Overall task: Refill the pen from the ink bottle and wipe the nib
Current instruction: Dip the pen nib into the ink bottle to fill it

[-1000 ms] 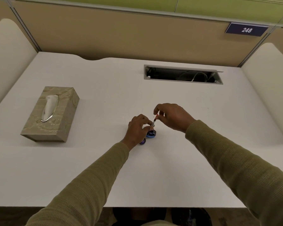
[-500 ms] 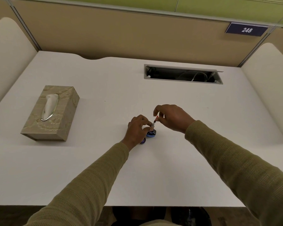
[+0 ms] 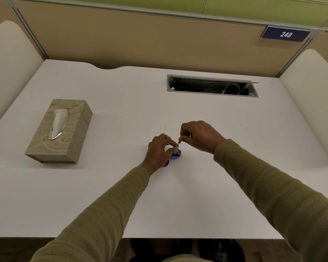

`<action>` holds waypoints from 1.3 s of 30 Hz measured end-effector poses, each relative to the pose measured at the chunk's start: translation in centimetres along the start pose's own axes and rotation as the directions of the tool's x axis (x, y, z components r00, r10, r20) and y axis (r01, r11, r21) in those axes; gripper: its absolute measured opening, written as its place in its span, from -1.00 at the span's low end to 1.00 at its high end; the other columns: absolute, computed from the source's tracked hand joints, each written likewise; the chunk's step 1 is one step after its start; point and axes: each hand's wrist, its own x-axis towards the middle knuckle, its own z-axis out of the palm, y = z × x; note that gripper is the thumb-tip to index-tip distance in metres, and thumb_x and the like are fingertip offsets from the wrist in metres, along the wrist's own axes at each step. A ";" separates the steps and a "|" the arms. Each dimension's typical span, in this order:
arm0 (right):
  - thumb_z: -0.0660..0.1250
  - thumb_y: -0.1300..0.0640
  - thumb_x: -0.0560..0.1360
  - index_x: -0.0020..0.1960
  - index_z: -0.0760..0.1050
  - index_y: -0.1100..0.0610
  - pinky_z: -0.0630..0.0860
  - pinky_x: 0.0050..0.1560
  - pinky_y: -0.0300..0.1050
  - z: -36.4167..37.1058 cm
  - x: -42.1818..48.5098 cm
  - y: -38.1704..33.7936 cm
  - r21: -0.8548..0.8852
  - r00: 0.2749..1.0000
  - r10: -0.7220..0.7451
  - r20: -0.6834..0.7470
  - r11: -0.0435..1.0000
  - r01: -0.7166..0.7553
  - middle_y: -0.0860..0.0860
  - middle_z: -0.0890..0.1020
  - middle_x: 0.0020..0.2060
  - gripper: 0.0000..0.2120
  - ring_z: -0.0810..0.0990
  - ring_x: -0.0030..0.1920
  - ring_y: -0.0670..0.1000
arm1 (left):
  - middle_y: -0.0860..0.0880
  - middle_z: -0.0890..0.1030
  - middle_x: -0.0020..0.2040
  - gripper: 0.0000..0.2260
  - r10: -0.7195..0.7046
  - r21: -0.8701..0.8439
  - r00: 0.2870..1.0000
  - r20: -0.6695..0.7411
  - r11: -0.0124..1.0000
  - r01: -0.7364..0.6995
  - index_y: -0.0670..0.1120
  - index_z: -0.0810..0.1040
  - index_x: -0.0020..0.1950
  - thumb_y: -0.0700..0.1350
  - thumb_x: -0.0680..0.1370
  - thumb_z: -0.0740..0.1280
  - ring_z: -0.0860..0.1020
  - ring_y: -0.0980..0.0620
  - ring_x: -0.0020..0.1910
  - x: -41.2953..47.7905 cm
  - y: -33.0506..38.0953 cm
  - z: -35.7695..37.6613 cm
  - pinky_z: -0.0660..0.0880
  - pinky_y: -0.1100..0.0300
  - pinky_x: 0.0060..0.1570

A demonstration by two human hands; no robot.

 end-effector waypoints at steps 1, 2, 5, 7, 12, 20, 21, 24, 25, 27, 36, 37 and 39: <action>0.40 0.02 0.55 -0.08 0.57 0.09 0.33 -0.21 -0.14 0.0 0.0 0.0 0.003 1.000 0.002 -0.001 1.000 -0.001 -0.04 0.62 -0.22 -0.86 0.50 -0.22 -0.03 | 0.10 0.57 0.03 -0.90 -0.003 -0.004 1.000 0.001 1.000 0.003 0.01 0.68 0.01 -0.06 0.50 0.49 0.47 0.08 0.10 -0.1 0.0 0.0 0.42 -0.12 0.22; 0.40 0.02 0.55 -0.08 0.57 0.09 0.32 -0.21 -0.14 0.0 0.0 0.0 0.005 1.000 0.004 -0.003 1.000 -0.004 -0.05 0.62 -0.21 -0.87 0.50 -0.21 -0.03 | 0.10 0.57 0.04 -0.89 -0.006 -0.008 1.000 0.001 1.000 0.006 0.02 0.68 0.02 -0.06 0.51 0.48 0.47 0.08 0.11 -0.2 0.0 0.0 0.42 -0.11 0.23; 0.39 0.03 0.55 -0.07 0.58 0.08 0.32 -0.21 -0.14 0.1 0.0 -0.1 0.001 1.000 0.006 -0.003 1.000 -0.006 -0.06 0.61 -0.22 -0.88 0.50 -0.21 -0.04 | 0.08 0.57 0.06 -0.87 -0.008 -0.022 1.000 -0.001 1.000 0.008 0.02 0.67 0.05 -0.06 0.51 0.47 0.48 0.05 0.13 -0.4 0.0 0.0 0.42 -0.12 0.23; 0.39 0.03 0.55 -0.06 0.58 0.09 0.34 -0.20 -0.14 0.1 -0.1 -0.1 0.003 1.000 0.005 0.001 1.000 -0.005 -0.04 0.62 -0.20 -0.88 0.51 -0.21 -0.03 | 0.08 0.57 0.06 -0.87 -0.004 -0.027 1.000 -0.003 1.000 0.004 0.02 0.67 0.06 -0.05 0.52 0.47 0.48 0.05 0.13 -0.4 -0.1 0.0 0.43 -0.14 0.23; 0.40 0.03 0.55 -0.06 0.58 0.09 0.34 -0.19 -0.14 0.2 -0.1 -0.1 -0.001 1.000 0.004 -0.001 1.000 -0.004 -0.04 0.63 -0.20 -0.88 0.51 -0.19 -0.03 | 0.09 0.57 0.05 -0.89 0.019 -0.021 1.000 -0.010 1.000 -0.020 0.03 0.65 0.04 -0.06 0.53 0.45 0.49 0.05 0.11 -0.6 -0.2 0.1 0.43 -0.15 0.22; 0.40 0.01 0.55 0.07 0.59 0.02 0.35 -0.16 -0.14 0.3 -0.1 -0.1 -0.003 1.000 -0.010 0.000 1.000 0.010 -0.04 0.63 -0.16 -0.86 0.51 -0.18 -0.05 | 0.09 0.58 0.04 -0.92 0.013 -0.027 0.999 -0.036 1.000 -0.014 0.02 0.65 -0.01 -0.09 0.51 0.47 0.49 0.07 0.10 -0.5 -0.2 0.2 0.43 -0.15 0.22; 0.40 0.03 0.55 0.07 0.59 0.01 0.36 -0.16 -0.14 0.4 -0.1 0.0 -0.005 1.000 -0.012 0.000 1.000 0.012 -0.04 0.63 -0.15 -0.87 0.51 -0.18 -0.05 | 0.08 0.58 0.05 -0.92 0.010 -0.025 0.999 -0.035 1.000 -0.011 0.02 0.66 0.00 -0.09 0.51 0.47 0.49 0.07 0.11 -0.4 -0.1 0.1 0.43 -0.15 0.23; 0.39 0.06 0.55 0.03 0.60 0.04 0.41 -0.14 -0.11 0.3 -0.1 0.0 -0.012 1.000 -0.009 0.001 1.000 0.009 -0.03 0.65 -0.13 -0.91 0.53 -0.15 -0.02 | 0.07 0.58 0.05 -0.92 0.008 -0.027 0.999 -0.032 1.000 -0.009 0.00 0.67 0.00 -0.10 0.51 0.47 0.50 0.04 0.12 -0.4 -0.1 0.1 0.42 -0.16 0.23; 0.39 0.06 0.55 0.01 0.60 0.05 0.41 -0.15 -0.11 0.3 -0.1 0.0 -0.015 1.000 -0.005 0.002 1.000 0.005 -0.02 0.65 -0.14 -0.91 0.54 -0.15 -0.02 | 0.07 0.58 0.05 -0.92 0.010 -0.029 0.999 -0.033 1.000 -0.011 0.00 0.67 0.00 -0.10 0.51 0.47 0.50 0.03 0.12 -0.4 -0.1 0.2 0.42 -0.16 0.23; 0.39 0.01 0.55 -0.04 0.59 0.09 0.39 -0.17 -0.10 0.3 -0.1 0.0 -0.026 1.000 0.007 -0.004 1.000 -0.008 -0.02 0.64 -0.17 -0.86 0.53 -0.17 -0.01 | 0.07 0.58 0.04 -0.91 0.012 -0.034 0.999 -0.034 0.999 -0.013 0.00 0.67 -0.01 -0.09 0.51 0.47 0.50 0.03 0.11 -0.5 -0.1 0.2 0.43 -0.17 0.22; 0.36 0.08 0.57 0.05 0.55 0.06 0.40 -0.16 -0.11 0.1 -0.3 0.0 -0.035 1.000 -0.009 0.005 0.999 0.009 -0.01 0.65 -0.13 -0.91 0.54 -0.16 0.00 | 0.07 0.58 0.04 -0.92 0.013 -0.035 0.999 -0.038 0.999 -0.014 0.00 0.67 -0.02 -0.10 0.50 0.48 0.50 0.03 0.12 -0.4 0.1 0.1 0.42 -0.16 0.23; 0.36 0.08 0.57 0.02 0.56 0.07 0.41 -0.16 -0.10 0.1 -0.3 0.0 -0.034 1.000 -0.004 0.004 0.999 0.004 0.00 0.65 -0.13 -0.92 0.54 -0.16 0.00 | 0.07 0.58 0.04 -0.92 0.015 -0.036 0.999 -0.038 0.999 -0.016 0.01 0.67 -0.02 -0.11 0.50 0.48 0.50 0.03 0.12 -0.4 0.1 0.1 0.42 -0.16 0.23; 0.35 0.05 0.57 -0.02 0.55 0.09 0.42 -0.17 -0.08 0.2 -0.2 0.0 -0.037 1.000 0.010 -0.001 0.999 -0.010 -0.01 0.65 -0.15 -0.89 0.54 -0.17 0.01 | 0.07 0.59 0.04 -0.92 0.017 -0.033 0.999 -0.038 0.999 -0.019 0.00 0.68 -0.02 -0.11 0.50 0.48 0.50 0.03 0.12 -0.4 0.1 0.1 0.42 -0.16 0.22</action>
